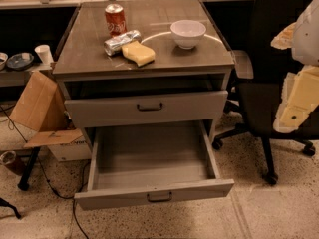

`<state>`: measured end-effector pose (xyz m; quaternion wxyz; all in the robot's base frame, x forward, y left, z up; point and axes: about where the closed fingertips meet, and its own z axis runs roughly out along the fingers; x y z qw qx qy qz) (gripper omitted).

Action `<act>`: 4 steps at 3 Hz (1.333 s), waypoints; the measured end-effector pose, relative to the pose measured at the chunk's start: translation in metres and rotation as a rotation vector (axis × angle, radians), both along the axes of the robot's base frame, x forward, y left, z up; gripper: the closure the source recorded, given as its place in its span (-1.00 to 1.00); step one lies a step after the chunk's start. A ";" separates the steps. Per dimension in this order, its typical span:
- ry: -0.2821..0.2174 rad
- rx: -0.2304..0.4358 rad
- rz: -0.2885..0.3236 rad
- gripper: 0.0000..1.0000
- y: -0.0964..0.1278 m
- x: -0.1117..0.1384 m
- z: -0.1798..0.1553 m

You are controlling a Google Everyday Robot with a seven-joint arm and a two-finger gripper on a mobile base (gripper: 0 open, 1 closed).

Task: Place redbull can into middle drawer

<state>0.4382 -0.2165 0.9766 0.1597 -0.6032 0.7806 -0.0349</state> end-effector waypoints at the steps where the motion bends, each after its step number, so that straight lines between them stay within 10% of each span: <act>1: 0.000 0.000 0.000 -1.00 0.000 0.000 0.000; 4: -0.093 0.163 -0.082 -1.00 0.036 0.048 0.022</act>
Offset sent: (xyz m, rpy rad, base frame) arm 0.0062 0.0075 0.0107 0.0557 -0.0301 -0.0255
